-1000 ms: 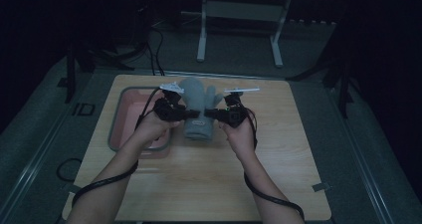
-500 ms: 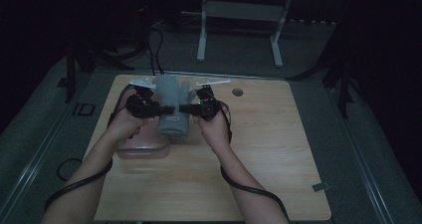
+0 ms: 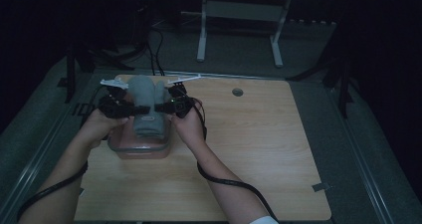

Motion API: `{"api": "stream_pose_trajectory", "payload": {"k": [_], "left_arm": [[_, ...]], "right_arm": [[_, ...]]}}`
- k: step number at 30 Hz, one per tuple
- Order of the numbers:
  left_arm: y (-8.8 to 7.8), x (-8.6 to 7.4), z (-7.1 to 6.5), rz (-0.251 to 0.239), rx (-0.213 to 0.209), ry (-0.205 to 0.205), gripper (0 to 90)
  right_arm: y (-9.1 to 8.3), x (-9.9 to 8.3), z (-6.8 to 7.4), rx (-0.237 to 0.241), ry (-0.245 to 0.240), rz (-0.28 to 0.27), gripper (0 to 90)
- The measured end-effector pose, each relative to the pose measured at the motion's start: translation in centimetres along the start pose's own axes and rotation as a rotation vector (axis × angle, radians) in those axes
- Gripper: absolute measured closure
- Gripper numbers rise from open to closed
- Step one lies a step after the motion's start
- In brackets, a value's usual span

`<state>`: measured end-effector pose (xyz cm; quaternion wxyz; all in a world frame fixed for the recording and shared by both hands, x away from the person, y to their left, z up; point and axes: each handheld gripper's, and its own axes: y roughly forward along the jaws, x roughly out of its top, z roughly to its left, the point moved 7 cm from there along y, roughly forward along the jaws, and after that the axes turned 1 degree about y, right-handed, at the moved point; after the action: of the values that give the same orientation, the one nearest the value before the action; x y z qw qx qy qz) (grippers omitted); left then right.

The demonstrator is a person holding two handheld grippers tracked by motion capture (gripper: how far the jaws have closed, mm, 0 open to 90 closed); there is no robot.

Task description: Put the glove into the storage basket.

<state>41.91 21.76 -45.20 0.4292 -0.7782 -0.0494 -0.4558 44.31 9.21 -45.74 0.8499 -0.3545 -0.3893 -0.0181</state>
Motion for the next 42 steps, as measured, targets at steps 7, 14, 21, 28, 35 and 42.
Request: {"api": "stream_pose_trajectory", "payload": {"k": [7,14,21,28,35,42], "left_arm": [[0.3,-1.3,1.6,0.04,0.027,-0.027,77.5],[2.1,-2.8,2.6,0.105,0.053,-0.055,77.4],[4.1,-3.8,3.0,0.177,0.093,-0.062,77.2],[5.9,-4.9,3.2,0.245,0.128,-0.055,77.2],[6.8,-5.4,3.3,0.296,0.15,-0.045,77.1],[7.5,-6.2,3.8,0.314,0.171,-0.055,73.5]], "right_arm": [[2.3,-0.1,0.2,-0.005,0.008,0.031,79.3],[4.6,-1.3,-0.8,-0.047,0.027,0.082,79.2],[6.2,-2.4,-2.1,-0.103,0.034,0.131,79.0],[7.5,-3.6,-3.1,-0.169,0.025,0.191,78.8],[8.0,-3.9,-3.5,-0.211,-0.001,0.236,75.5],[8.2,-3.9,-3.5,-0.241,-0.042,0.227,63.6]]}}
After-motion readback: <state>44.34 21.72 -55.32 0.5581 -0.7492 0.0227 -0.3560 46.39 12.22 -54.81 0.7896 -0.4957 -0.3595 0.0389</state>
